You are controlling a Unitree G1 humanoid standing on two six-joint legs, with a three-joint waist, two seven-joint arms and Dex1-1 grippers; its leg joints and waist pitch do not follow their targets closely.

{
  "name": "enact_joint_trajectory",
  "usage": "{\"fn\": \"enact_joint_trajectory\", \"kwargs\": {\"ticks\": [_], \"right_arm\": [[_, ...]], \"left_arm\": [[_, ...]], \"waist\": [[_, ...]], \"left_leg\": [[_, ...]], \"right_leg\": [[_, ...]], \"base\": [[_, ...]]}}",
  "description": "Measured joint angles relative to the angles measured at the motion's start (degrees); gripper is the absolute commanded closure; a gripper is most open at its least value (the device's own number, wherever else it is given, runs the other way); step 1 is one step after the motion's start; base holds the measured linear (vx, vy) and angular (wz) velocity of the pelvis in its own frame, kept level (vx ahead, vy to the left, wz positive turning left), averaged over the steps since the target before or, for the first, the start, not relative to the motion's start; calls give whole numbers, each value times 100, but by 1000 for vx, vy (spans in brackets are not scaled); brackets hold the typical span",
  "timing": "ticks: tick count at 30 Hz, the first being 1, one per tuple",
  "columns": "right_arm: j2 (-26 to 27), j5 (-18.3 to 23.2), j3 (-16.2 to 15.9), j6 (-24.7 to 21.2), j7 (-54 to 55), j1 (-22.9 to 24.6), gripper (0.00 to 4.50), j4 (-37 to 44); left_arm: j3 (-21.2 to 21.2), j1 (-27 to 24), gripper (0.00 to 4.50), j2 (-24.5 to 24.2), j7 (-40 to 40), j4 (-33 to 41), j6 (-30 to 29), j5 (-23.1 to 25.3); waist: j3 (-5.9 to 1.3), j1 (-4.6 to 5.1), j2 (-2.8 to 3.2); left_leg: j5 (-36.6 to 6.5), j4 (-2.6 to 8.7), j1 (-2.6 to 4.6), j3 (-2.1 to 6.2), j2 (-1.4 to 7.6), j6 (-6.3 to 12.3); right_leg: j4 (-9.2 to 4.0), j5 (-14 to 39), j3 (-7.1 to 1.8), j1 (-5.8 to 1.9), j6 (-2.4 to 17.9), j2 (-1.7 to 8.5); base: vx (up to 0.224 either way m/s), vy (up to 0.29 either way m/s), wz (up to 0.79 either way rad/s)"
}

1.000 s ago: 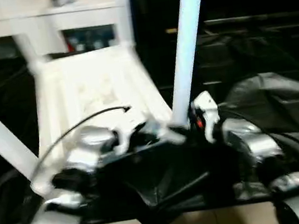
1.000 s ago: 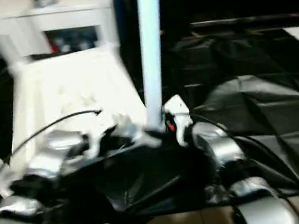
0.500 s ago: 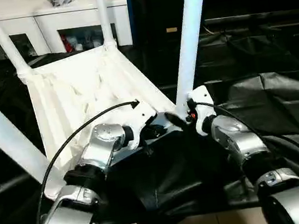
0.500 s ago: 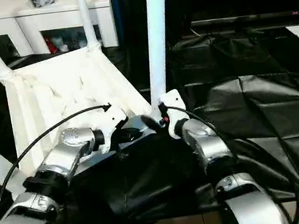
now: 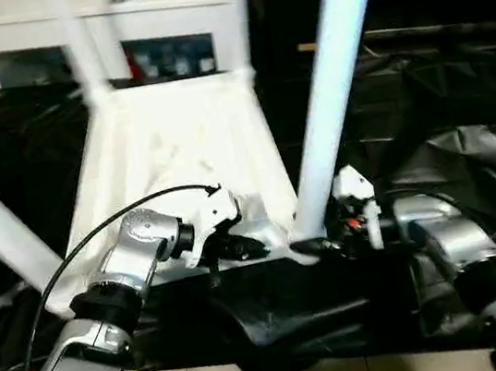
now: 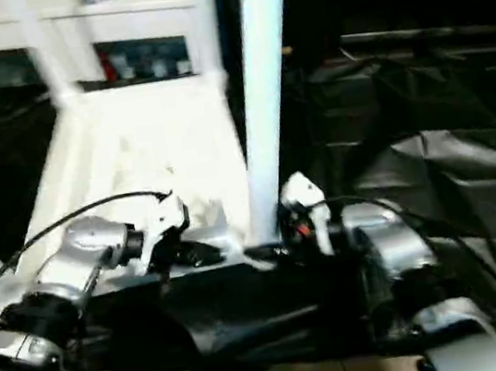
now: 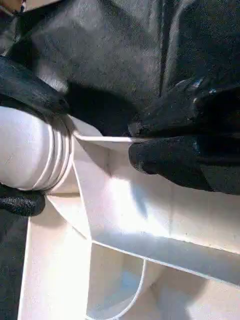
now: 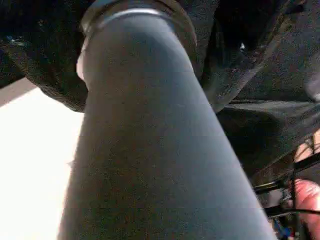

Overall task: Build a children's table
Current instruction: Rotate leg to tighten

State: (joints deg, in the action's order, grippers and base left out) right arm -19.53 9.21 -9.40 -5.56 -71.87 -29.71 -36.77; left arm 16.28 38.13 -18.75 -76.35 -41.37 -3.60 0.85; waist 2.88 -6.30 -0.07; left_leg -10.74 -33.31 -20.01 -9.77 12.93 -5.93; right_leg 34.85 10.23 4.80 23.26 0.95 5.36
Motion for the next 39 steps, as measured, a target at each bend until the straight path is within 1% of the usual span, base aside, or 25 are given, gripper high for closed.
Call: {"fn": "enact_joint_trajectory", "kwargs": {"ticks": [2,4,11,12,13,15,19,21,23,26,27,28,29,30,31,36,38,39], "right_arm": [[-22,3,-11,-27,-54,29,165,55],[-27,4,-15,-56,-65,41,172,87],[-24,2,-8,-252,-91,108,176,284],[-2,-2,14,-249,-21,118,176,279],[89,-22,106,-196,279,109,177,184],[287,-64,263,-133,850,25,178,-77],[770,-193,566,-45,2427,-312,178,-661],[923,-251,664,-41,2982,-437,178,-831],[1137,-294,761,-45,3632,-568,178,-995],[1359,-362,853,4,4206,-674,178,-1142],[1381,-383,875,54,4224,-674,143,-1162],[1385,-386,890,97,4217,-674,122,-1182],[1386,-390,891,118,4213,-674,106,-1188],[1390,-403,890,133,4192,-689,106,-1198],[1382,-415,890,179,4118,-696,87,-1219],[1246,-423,839,394,3518,-657,87,-1239],[1024,-416,653,569,2883,-531,87,-1090],[954,-395,615,646,2603,-455,87,-1022]], "left_arm": [[5,0,450,-13,-60,0,3,-2],[12,0,450,-26,-89,4,3,-9],[33,-3,450,13,-138,12,4,-41],[27,-3,450,35,-80,3,2,-40],[-36,-2,450,98,160,-37,-11,3],[-101,21,450,177,589,-97,-40,76],[-227,150,450,528,1557,-282,-270,232],[-275,171,450,711,1909,-300,-378,288],[-300,213,450,856,2263,-319,-490,340],[-314,226,450,959,2496,-304,-600,360],[-315,226,450,960,2496,-287,-622,360],[-315,225,450,962,2494,-271,-634,360],[-315,225,450,964,2487,-265,-635,360],[-314,225,450,967,2467,-257,-635,360],[-309,220,450,966,2421,-233,-635,360],[-301,157,450,820,2086,-96,-602,320],[-277,62,450,661,1724,23,-520,248],[-266,19,450,582,1529,52,-450,190]], "waist": [[0,-5,0],[0,-6,0],[0,-19,0],[0,-20,0],[0,-12,0],[-1,31,-2],[-2,236,-3],[-2,308,-4],[-6,341,-2],[-15,357,-1],[-16,360,-1],[-16,362,-1],[-16,363,-1],[-16,362,-1],[-15,358,-1],[-14,357,-2],[-14,330,-1],[-13,307,0]], "left_leg": [[0,1,0,0,0,0],[0,4,-2,0,-1,0],[-1,6,-2,1,-1,-1],[0,6,-4,1,-1,-1],[0,4,-5,0,-2,-1],[1,0,6,0,-4,-2],[3,-1,19,4,-9,-6],[3,-1,19,5,-12,-6],[3,3,23,6,-13,-6],[3,12,28,7,-14,-6],[3,12,29,7,-14,-6],[3,12,27,6,-13,-6],[2,12,27,6,-13,-6],[2,12,24,5,-13,-7],[2,12,18,5,-12,-7],[0,29,2,3,-12,-7],[0,39,-1,3,-11,-6],[1,40,-2,3,-11,-5]], "right_leg": [[0,0,0,0,0,0],[0,1,1,0,-2,0],[0,4,1,0,-7,0],[0,4,1,-1,-7,0],[4,4,-1,-7,-7,0],[9,5,-6,-17,-8,0],[4,21,-11,-15,-38,-1],[4,21,-11,-15,-39,-2],[8,20,-11,-15,-39,-5],[8,18,-9,-16,-37,-9],[8,18,-9,-16,-36,-9],[7,12,-9,-16,-27,-9],[7,11,-11,-16,-24,-9],[6,3,-13,-16,-12,-8],[5,3,-16,-15,-10,-8],[0,6,-16,-1,-14,-9],[-3,9,-12,3,-14,-9],[-3,11,-9,4,-13,-10]], "base": [[0,0,0],[0,0,0],[0,0,0],[0,0,0],[0,0,0],[0,0,0],[0,0,0],[0,0,0],[0,0,0],[0,0,0],[0,0,0],[0,0,0],[0,0,0],[0,0,0],[0,0,0],[0,0,0],[0,0,0],[0,0,0]]}}
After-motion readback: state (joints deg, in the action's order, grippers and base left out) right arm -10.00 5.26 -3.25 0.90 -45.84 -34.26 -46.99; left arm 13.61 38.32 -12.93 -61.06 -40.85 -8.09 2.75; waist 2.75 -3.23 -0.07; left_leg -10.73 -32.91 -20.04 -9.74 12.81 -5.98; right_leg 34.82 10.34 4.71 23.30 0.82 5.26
